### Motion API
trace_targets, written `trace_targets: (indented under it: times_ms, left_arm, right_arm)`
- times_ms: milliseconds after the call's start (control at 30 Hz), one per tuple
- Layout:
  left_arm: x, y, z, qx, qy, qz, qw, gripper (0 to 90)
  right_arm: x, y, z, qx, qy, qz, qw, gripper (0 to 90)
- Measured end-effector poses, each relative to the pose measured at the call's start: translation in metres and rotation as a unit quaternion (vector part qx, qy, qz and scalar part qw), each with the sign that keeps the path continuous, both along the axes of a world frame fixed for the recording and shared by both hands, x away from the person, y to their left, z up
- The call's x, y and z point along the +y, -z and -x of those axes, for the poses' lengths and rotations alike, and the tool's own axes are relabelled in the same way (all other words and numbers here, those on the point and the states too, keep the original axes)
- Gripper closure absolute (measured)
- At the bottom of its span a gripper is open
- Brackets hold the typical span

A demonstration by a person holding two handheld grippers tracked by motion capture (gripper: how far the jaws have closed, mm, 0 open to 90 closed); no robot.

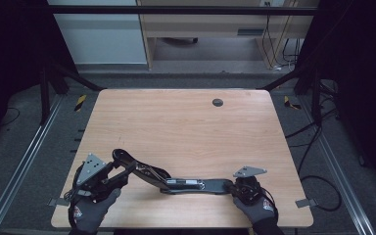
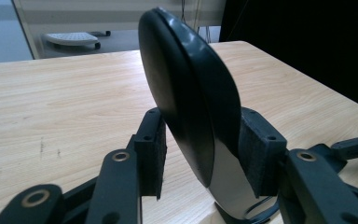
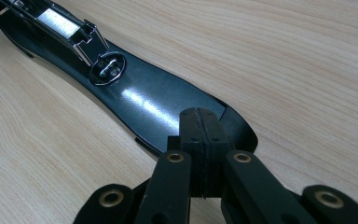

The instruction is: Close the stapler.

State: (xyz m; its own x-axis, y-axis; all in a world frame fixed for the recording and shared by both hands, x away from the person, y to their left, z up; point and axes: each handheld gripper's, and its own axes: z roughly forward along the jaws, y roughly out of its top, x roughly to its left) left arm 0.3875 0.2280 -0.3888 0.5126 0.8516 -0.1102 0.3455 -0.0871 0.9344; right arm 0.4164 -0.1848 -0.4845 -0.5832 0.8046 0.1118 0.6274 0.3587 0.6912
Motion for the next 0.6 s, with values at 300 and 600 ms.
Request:
trace_targets:
  times_ms: [300, 600]
  left_arm:
    - [-0.009, -0.005, 0.000, -0.006, 0.007, -0.007, 0.9999, 55.7]
    - [-0.014, -0.009, 0.000, -0.006, 0.011, -0.013, 0.9998, 56.2]
  right_arm:
    - [-0.001, 0.001, -0.001, -0.002, 0.000, -0.003, 1.0000, 90.0]
    - [0.001, -0.001, -0.002, 0.010, 0.005, -0.003, 0.9999, 90.0]
